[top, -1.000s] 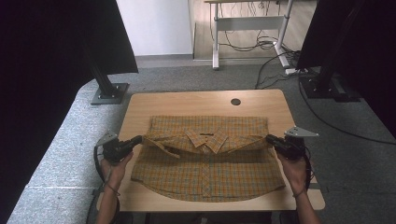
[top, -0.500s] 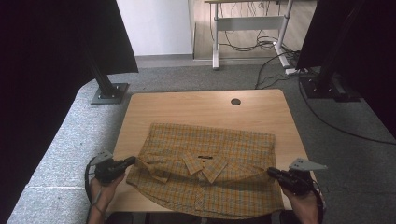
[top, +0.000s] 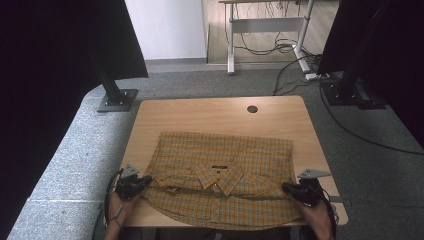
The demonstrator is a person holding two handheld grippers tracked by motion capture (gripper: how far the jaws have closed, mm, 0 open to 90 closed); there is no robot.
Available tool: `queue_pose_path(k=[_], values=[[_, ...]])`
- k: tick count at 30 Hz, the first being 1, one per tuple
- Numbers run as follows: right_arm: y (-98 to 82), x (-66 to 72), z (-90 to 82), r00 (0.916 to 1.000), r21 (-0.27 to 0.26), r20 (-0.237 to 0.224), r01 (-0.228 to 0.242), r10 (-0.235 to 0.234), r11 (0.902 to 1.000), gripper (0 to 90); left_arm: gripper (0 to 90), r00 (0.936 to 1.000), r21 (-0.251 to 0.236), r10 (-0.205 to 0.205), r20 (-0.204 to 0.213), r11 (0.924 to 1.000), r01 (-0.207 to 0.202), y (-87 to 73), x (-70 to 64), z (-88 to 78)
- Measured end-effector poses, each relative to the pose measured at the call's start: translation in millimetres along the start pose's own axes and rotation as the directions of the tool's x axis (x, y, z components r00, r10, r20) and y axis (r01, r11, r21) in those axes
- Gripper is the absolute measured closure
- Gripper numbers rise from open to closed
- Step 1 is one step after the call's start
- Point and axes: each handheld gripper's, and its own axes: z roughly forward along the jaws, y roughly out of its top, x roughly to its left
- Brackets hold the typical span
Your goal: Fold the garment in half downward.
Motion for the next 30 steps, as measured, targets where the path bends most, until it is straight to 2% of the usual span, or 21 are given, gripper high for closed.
queue_pose_path(k=[3,8,13,15,18,20,24,30], values=[[11.9,-13.3,10.3,0.9999,-0.003,0.011,0.005,-0.005,1.0,83.1,88.4,1.0,0.005,-0.004,-0.002,1.0,0.004,1.2,0.1,1.4],[35.2,-36.6,29.7,0.9994,-0.008,0.03,-0.015,0.015,0.9999,82.7,85.0,0.9996,0.001,-0.011,-0.025,0.9999,0.011,7.3,2.4,10.2],[57.7,-52.1,48.8,0.9971,-0.012,0.072,-0.022,0.023,0.9997,82.4,88.4,0.9983,-0.001,-0.003,-0.058,1.0,0.003,21.3,7.0,26.0],[64.4,-57.0,54.9,0.9962,-0.016,0.081,-0.032,0.033,0.9994,82.5,89.3,0.9981,-0.018,-0.021,-0.058,0.9996,0.02,25.5,11.3,32.8],[70.9,-61.9,60.0,0.9945,-0.024,0.095,-0.042,0.044,0.9988,83.1,89.8,0.997,-0.046,-0.07,-0.034,0.9966,0.068,29.2,20.9,39.2],[73.9,-61.9,60.0,0.9935,-0.03,0.105,-0.04,0.043,0.9988,83.6,89.9,0.9954,-0.069,-0.088,-0.038,0.994,0.086,32.8,25.2,38.0],[79.9,-55.5,49.8,0.9915,-0.067,0.13,0.002,0.007,0.9978,84.0,90.0,0.9948,-0.149,-0.09,-0.048,0.9855,0.082,46.4,27.6,24.1],[94.6,-45.2,23.3,0.9864,-0.137,0.161,0.056,-0.034,0.989,84.2,90.0,0.9959,-0.244,-0.057,-0.071,0.9691,0.038,70.4,24.9,0.1]])
